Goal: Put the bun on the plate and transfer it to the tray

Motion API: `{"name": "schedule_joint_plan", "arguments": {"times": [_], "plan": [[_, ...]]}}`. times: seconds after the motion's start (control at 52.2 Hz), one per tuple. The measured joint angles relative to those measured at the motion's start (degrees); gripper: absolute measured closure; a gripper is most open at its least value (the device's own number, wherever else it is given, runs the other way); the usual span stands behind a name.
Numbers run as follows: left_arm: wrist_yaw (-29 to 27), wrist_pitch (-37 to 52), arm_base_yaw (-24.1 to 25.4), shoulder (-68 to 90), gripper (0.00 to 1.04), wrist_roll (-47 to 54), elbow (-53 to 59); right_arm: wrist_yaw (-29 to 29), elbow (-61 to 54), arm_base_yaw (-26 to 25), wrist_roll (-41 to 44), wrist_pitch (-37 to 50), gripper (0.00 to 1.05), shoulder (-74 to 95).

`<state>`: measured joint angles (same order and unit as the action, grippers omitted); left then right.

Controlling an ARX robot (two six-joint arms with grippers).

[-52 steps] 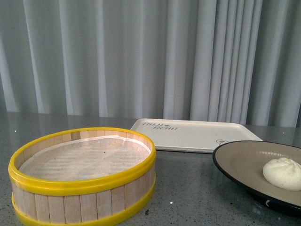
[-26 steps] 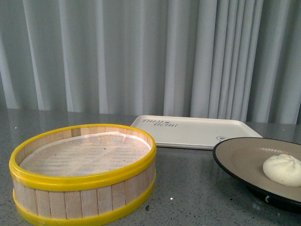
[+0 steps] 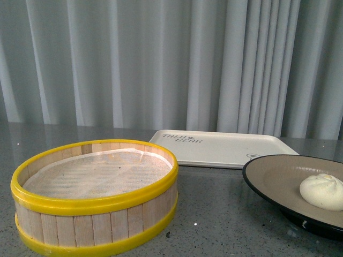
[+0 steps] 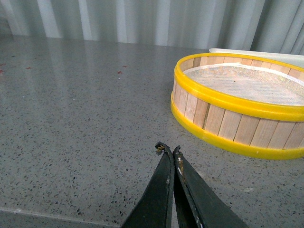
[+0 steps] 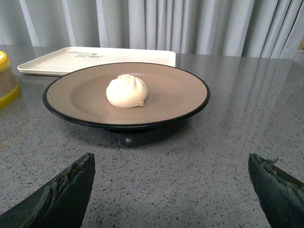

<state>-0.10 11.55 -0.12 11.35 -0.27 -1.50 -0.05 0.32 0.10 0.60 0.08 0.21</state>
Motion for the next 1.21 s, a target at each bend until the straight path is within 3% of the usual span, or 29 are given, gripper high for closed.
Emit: {"name": "schedule_joint_plan", "arguments": {"times": [0.134, 0.211, 0.46, 0.728, 0.977, 1.207], "plan": [[0.00, -2.86, 0.00, -2.82, 1.01, 0.00, 0.00, 0.00, 0.00, 0.00, 0.00, 0.00, 0.08, 0.00], [0.11, -10.58, 0.00, -8.57, 1.01, 0.00, 0.00, 0.00, 0.00, 0.00, 0.00, 0.00, 0.08, 0.00], [0.11, -11.52, 0.00, -11.13, 1.00, -0.04, 0.00, -0.02, 0.00, 0.00, 0.00, 0.00, 0.08, 0.00], [0.11, -11.52, 0.00, -11.13, 0.48, 0.00, 0.00, -0.02, 0.00, 0.00, 0.00, 0.00, 0.08, 0.00], [0.09, -11.52, 0.00, -11.13, 0.07, 0.00, 0.00, -0.02, 0.00, 0.00, 0.00, 0.00, 0.08, 0.00], [0.09, -11.52, 0.00, -11.13, 0.07, 0.02, 0.00, 0.00, 0.00, 0.00, 0.00, 0.00, 0.08, 0.00]]}}
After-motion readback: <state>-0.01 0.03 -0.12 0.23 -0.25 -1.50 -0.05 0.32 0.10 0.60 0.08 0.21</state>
